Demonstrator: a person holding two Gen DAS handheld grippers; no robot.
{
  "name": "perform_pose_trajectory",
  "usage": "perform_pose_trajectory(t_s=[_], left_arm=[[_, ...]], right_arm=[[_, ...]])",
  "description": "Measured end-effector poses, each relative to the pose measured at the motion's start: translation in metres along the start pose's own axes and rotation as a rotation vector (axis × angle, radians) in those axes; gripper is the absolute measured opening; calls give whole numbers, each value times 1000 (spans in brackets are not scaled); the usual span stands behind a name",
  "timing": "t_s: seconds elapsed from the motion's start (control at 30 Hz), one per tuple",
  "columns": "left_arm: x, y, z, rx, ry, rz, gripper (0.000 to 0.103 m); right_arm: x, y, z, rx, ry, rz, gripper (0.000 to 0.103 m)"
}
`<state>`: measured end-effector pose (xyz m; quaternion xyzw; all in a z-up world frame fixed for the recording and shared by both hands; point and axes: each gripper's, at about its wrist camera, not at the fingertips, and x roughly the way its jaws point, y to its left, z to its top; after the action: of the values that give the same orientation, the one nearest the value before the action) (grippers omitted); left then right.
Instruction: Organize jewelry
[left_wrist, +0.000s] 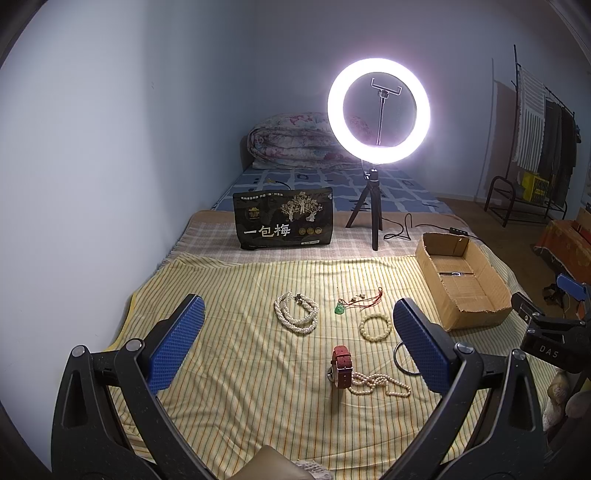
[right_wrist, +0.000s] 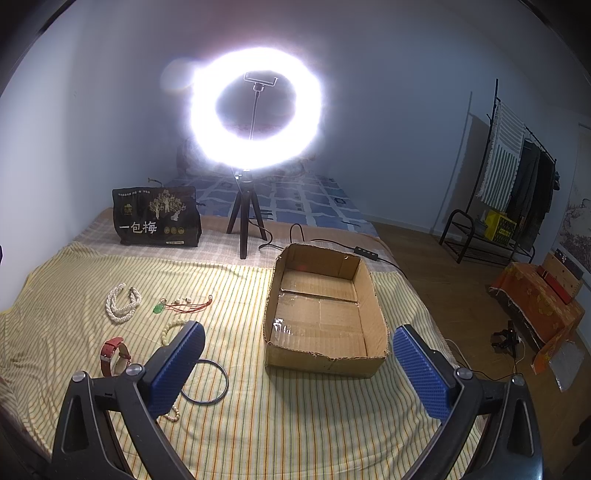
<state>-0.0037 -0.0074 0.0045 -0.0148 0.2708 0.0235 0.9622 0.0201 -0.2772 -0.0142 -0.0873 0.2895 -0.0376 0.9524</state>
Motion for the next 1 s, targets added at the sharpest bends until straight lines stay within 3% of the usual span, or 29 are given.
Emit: perform_pose_trajectory(t_s=[1.0], left_arm=[[9,3,-7,4,33,10,103]], right_arm=[[4,4,-5,-18,15,21,103]])
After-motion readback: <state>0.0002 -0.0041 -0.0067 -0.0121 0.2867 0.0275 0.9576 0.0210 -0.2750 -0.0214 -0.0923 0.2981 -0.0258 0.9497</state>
